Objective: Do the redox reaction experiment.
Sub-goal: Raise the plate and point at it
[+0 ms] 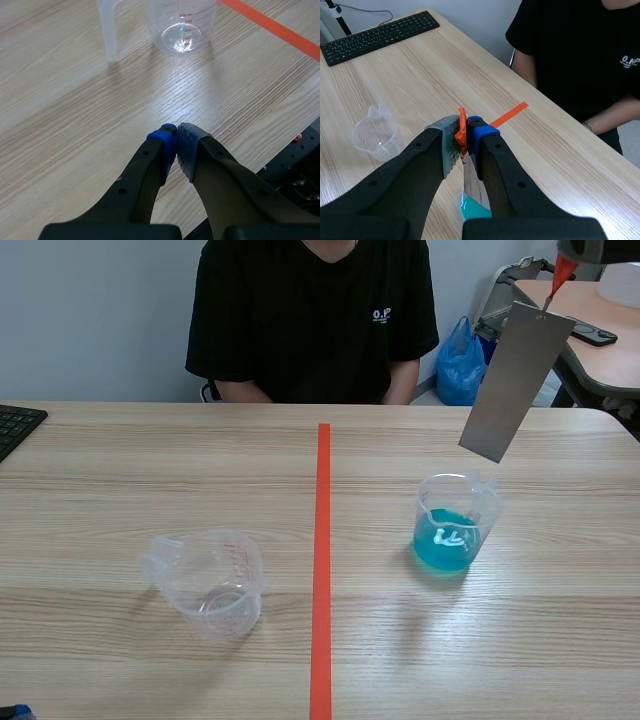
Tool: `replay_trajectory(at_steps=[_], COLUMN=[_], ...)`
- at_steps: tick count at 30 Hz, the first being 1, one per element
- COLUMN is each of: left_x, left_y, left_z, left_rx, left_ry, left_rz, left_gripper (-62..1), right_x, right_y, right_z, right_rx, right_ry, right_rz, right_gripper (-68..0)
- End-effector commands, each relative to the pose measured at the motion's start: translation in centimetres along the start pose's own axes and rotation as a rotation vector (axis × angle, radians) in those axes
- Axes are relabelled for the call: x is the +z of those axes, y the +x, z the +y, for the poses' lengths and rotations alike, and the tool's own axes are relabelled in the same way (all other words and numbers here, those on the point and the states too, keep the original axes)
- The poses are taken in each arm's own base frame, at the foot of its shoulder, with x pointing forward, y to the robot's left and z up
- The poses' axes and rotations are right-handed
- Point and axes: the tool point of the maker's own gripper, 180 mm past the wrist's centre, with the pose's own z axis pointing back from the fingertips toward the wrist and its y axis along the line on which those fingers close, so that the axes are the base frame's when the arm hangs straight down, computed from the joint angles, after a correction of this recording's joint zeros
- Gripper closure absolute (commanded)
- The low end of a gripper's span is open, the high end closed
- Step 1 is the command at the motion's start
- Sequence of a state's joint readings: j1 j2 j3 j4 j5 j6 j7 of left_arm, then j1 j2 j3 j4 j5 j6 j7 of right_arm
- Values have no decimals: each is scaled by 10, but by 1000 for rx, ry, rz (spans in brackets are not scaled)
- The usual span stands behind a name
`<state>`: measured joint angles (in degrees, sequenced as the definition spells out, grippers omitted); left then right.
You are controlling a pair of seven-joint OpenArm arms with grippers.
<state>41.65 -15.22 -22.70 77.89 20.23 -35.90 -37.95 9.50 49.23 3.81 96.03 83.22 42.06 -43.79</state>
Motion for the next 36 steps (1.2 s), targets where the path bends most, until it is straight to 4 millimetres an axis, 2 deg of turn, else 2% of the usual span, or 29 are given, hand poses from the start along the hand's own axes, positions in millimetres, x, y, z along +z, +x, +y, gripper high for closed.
replay_trajectory(at_steps=[1, 4, 7, 15, 21, 28, 36], left_x=[-3, -11, -21, -48, -84, -140, -195], left_y=[13, 18, 26, 56, 77, 104, 150], left_z=[12, 18, 35, 104, 141, 143, 130], left_rx=[-17, -26, -74, -133, -149, -161, -110], left_ry=[10, -27, -12, 93, 126, 50, -28], left_rz=[-37, -35, -37, -82, -96, -114, -191], left_gripper=[-36, -36, -36, -36, -36, -36, -36], right_x=[4, 4, 4, 4, 4, 4, 4], right_y=[15, 15, 14, 14, 14, 14, 13], right_z=[2, 2, 2, 2, 2, 2, 2], right_rx=[35, 35, 33, 33, 33, 33, 33], right_ry=[9, 9, 9, 9, 9, 9, 9], right_rz=[-30, -30, -29, -28, -28, -28, -25], right_gripper=[-15, -15, -15, -15, -15, -15, -15])
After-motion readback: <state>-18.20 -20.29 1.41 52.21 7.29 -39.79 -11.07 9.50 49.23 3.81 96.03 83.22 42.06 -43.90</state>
